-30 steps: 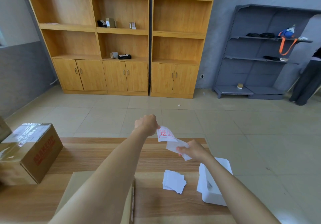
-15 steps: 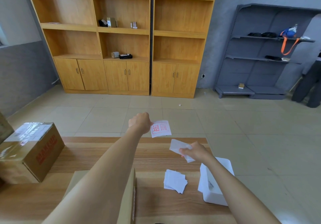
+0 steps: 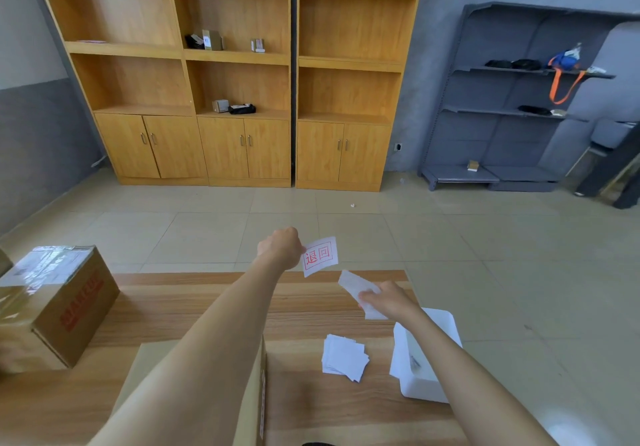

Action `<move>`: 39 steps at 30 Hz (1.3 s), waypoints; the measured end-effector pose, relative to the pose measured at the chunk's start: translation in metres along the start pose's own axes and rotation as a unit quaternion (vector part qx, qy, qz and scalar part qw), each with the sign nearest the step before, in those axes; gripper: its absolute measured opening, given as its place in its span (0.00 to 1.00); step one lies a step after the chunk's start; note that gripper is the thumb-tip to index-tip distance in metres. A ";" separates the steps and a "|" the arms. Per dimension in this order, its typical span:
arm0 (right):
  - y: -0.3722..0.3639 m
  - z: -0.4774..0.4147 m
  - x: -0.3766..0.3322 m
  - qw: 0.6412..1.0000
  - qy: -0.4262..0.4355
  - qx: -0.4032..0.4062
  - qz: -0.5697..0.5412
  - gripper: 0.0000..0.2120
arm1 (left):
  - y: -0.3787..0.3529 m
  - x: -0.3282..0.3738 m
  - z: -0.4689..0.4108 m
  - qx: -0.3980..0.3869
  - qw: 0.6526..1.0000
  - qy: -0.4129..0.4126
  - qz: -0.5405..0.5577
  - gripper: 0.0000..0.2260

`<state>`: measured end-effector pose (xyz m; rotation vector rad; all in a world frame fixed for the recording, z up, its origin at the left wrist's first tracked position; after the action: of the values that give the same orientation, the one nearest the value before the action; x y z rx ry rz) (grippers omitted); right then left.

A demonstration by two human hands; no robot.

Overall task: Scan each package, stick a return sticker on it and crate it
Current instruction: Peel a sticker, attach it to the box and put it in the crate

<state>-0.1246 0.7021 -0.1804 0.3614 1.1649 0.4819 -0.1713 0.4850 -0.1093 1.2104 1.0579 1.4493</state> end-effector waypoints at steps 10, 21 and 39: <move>0.032 0.011 0.048 0.996 -0.065 0.061 -0.027 0.10 | -0.035 0.047 -0.008 -0.049 0.997 -0.059 0.001 0.12; 0.074 0.021 0.134 0.982 -0.138 0.124 -0.039 0.09 | -0.095 0.131 -0.003 -0.096 0.983 -0.142 -0.065 0.12; 0.062 -0.025 0.135 0.978 -0.106 0.172 -0.052 0.24 | -0.125 0.110 -0.021 -0.143 0.982 -0.115 -0.041 0.09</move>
<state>-0.1168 0.8276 -0.2631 0.6309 1.0522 0.1426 -0.1835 0.6155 -0.2144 1.0830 0.7074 1.3101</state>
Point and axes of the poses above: each hand's wrist, its own z-axis away from the middle knuckle, its own y-axis out of the back of the hand, x = y × z, the point moved 2 cm from there along -z, towards the middle knuckle, and after that the axes turned 11 degrees about -z, right-handed, at the moved point
